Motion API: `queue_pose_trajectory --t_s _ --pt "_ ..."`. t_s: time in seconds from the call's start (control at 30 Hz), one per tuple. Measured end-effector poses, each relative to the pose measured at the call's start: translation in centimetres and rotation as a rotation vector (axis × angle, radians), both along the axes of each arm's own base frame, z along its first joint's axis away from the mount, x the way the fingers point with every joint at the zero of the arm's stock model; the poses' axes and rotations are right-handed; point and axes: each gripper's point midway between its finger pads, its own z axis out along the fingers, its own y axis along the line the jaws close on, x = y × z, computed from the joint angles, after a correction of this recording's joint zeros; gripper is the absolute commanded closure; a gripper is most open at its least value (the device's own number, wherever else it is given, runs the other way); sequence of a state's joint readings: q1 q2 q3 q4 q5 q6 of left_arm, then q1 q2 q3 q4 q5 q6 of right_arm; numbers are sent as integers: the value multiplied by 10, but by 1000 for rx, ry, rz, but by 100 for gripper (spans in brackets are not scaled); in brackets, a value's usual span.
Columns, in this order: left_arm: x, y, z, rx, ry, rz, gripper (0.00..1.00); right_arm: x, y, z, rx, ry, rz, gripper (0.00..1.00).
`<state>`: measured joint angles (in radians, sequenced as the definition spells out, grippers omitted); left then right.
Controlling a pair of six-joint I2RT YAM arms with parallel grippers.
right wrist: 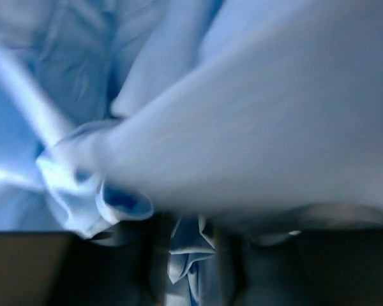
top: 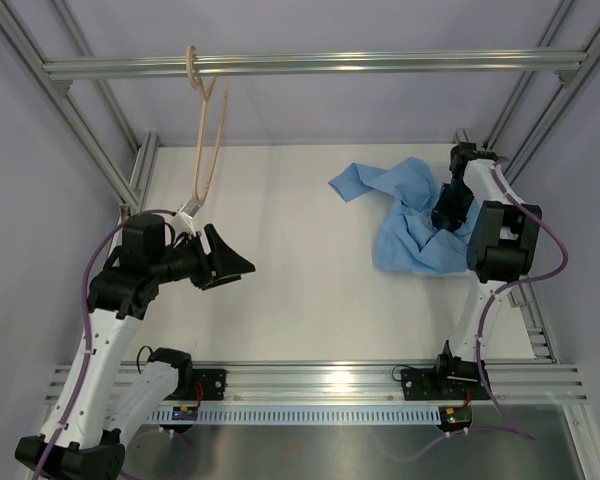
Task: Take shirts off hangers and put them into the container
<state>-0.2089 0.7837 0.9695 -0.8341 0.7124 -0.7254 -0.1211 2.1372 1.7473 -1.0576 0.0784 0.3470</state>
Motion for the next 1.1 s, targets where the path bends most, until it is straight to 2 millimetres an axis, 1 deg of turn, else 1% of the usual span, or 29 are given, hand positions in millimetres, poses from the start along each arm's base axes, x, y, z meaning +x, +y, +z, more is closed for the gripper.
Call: queue_pose_trajectory --t_s 0.03,0.07,0.1,0.13,0.33,0.37,0.43,0.5,0.57,0.6,0.67,0.77,0.8,0.87,0.97,1.1 --pt "0 0 0 0 0 -1 35 -3 0 7 -2 -13 9 52" --pt "0 0 0 -1 0 -4 35 -2 0 15 -5 -32 13 50" --pt "0 -1 0 -2 -2 -5 35 1 0 24 -6 -63 16 48" --pt "1 -1 1 -5 -5 -8 35 5 0 33 -5 -97 20 44" --pt "1 -3 4 -14 -18 -17 35 32 4 91 0 -281 51 37" --pt "1 -3 4 -15 -18 -18 35 35 6 100 0 -310 58 34" --pt "2 -3 4 -17 -21 -20 35 38 15 120 14 -362 85 33" --pt "2 -4 5 -21 -28 -23 35 43 30 144 28 -413 131 32" --pt "3 -4 4 -24 -31 -25 35 50 52 167 40 -469 191 32" --pt "3 -4 3 -25 -30 -27 35 53 68 176 54 -494 228 33" --pt "4 -5 3 -26 -34 -28 34 53 103 188 92 -520 302 32" --pt "5 -5 3 -28 -41 -28 34 44 157 190 165 -522 405 32" --pt "5 -5 3 -29 -43 -28 34 39 172 189 189 -514 431 32" --pt "5 -5 3 -29 -43 -28 34 33 193 185 237 -495 462 32" --pt "5 -5 3 -28 -41 -28 34 38 205 170 280 -457 468 32" --pt "3 -4 2 -26 -34 -27 34 60 216 134 306 -393 480 31"
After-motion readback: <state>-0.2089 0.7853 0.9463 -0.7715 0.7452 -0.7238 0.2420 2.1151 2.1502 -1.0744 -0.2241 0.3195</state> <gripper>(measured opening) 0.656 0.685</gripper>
